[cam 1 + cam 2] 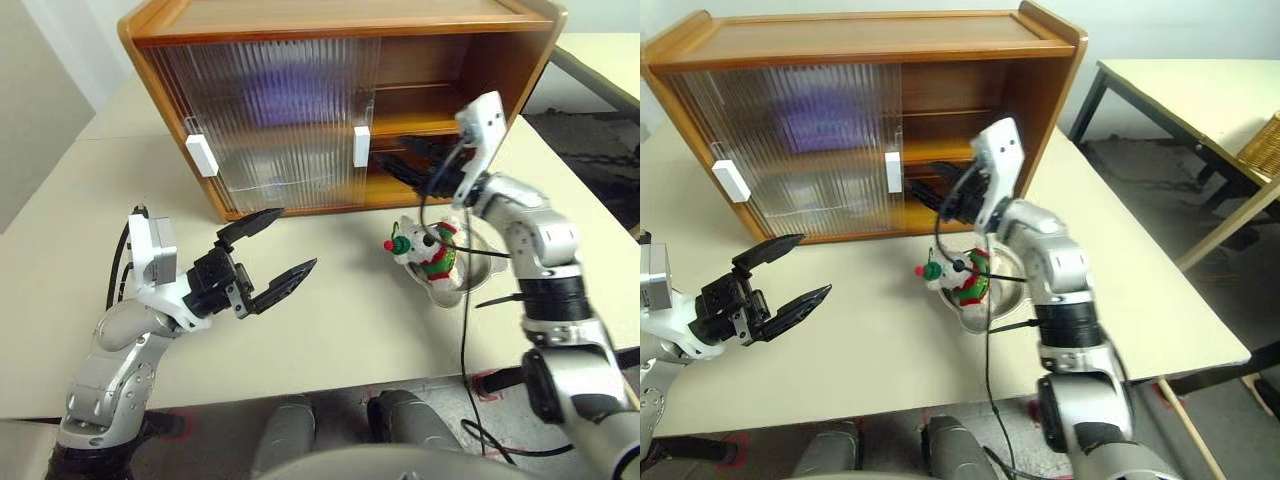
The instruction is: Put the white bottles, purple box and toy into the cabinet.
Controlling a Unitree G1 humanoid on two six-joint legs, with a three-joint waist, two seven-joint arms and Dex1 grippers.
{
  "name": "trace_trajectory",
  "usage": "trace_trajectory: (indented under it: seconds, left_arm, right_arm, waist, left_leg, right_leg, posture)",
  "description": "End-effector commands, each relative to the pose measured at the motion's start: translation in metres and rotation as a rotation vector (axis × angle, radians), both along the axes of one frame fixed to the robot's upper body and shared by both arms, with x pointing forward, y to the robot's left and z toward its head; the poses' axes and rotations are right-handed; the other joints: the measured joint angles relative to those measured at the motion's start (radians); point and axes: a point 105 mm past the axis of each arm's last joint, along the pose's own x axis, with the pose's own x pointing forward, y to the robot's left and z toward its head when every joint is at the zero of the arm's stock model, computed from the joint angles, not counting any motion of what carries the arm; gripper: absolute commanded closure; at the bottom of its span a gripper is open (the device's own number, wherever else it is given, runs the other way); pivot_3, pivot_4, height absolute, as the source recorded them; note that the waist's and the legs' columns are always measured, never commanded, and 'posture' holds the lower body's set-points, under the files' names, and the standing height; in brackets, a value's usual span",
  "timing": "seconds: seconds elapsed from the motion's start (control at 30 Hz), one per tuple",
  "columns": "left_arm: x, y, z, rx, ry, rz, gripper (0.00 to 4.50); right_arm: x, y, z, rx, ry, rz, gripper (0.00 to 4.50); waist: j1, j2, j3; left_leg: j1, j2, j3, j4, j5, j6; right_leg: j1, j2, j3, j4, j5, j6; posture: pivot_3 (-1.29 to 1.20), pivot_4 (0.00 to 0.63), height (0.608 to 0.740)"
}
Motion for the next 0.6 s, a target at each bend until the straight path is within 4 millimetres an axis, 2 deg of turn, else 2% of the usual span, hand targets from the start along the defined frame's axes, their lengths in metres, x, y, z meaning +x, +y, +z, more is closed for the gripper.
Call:
trace_trajectory:
  seconds: [0.03,0.13,0.27,0.43,0.6]
  left_arm:
    - [0.001,0.004,-0.001,-0.005,0.001,0.01,0.0]
    - [0.001,0.005,-0.002,-0.008,0.006,0.014,0.0]
    - [0.001,0.007,-0.01,0.022,0.054,0.011,0.0]
    - [-0.004,0.009,-0.033,0.153,0.172,-0.032,0.0]
    - [-0.008,0.009,-0.047,0.245,0.256,-0.062,0.0]
  right_arm:
    - [-0.015,-0.014,0.004,-0.037,-0.002,0.105,0.02]
    - [-0.029,-0.025,0.005,-0.078,0.01,0.218,0.02]
    - [-0.06,-0.034,-0.008,-0.274,0.007,0.442,0.02]
    - [-0.078,-0.027,-0.015,-0.377,-0.006,0.596,0.02]
    - [-0.081,-0.012,-0.024,-0.43,-0.022,0.645,0.02]
  waist:
    - [0.003,-0.001,0.0]
    - [0.004,-0.001,0.001]
    - [0.005,-0.002,0.001]
    - [-0.002,-0.003,0.002]
    - [-0.001,-0.005,0.004]
  left_leg:
    - [0.0,0.0,0.0,0.0,0.0,0.0]
    - [0.001,0.0,0.002,0.001,0.0,-0.001]
    - [0.001,-0.001,0.002,0.001,0.003,-0.005]
    - [0.004,-0.001,0.004,0.001,0.004,-0.006]
    - [0.009,-0.001,0.004,0.001,0.004,-0.006]
  right_leg:
    - [0.001,0.0,0.0,0.0,-0.001,0.0]
    - [0.002,0.0,0.0,0.0,-0.001,0.0]
    - [0.002,0.003,-0.001,0.0,-0.003,0.005]
    - [0.005,0.004,-0.002,0.0,-0.005,0.013]
    - [0.009,0.003,0.0,0.0,-0.004,0.012]
  posture:
    - [0.02,0.073,0.74]
    - [0.02,0.071,0.74]
    - [0.02,0.072,0.74]
    - [0.01,0.073,0.74]
    - [0.02,0.073,0.74]
